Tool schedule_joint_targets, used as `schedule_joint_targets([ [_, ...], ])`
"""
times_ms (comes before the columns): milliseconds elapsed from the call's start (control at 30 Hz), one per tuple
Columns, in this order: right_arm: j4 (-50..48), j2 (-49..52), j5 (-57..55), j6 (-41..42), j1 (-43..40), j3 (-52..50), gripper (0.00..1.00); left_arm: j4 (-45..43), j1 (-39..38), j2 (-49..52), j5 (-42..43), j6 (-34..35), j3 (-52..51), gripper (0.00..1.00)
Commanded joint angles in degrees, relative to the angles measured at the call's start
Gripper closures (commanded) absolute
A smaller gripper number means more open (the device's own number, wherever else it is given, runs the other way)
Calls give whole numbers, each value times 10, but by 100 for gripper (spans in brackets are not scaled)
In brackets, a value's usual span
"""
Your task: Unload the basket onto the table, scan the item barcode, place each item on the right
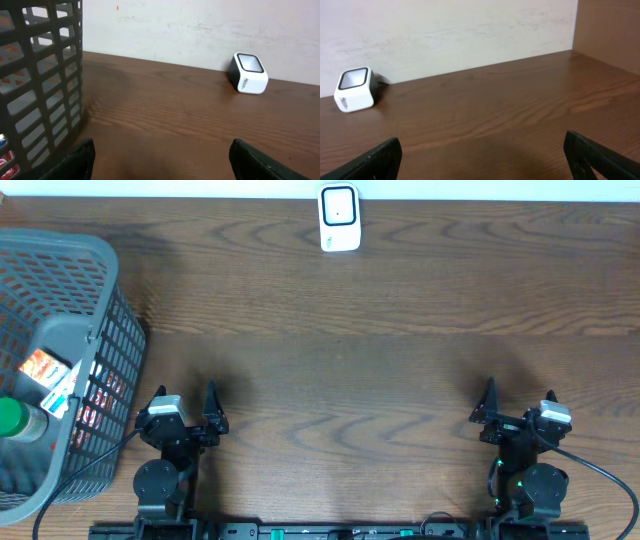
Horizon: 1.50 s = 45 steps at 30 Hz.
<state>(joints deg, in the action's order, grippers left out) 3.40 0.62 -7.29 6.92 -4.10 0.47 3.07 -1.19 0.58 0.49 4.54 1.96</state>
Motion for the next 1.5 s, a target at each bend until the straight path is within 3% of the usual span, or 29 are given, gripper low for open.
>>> schedule_joint_targets([
  [0, 2, -2, 3, -8, 4, -2, 1, 11, 1, -3, -10, 3, -17, 14],
  [633, 2, -2, 3, -8, 4, -2, 1, 7, 1, -3, -10, 3, -17, 14],
  [833, 2, -2, 3, -8, 4, -2, 1, -2, 1, 1, 155, -19, -15, 14],
  [933, 2, -2, 3, -8, 4, -2, 1, -2, 1, 17, 169, -19, -9, 14],
  [1467, 2, 5, 3, -8, 4, -2, 1, -9, 1, 293, 185, -34, 201, 14],
])
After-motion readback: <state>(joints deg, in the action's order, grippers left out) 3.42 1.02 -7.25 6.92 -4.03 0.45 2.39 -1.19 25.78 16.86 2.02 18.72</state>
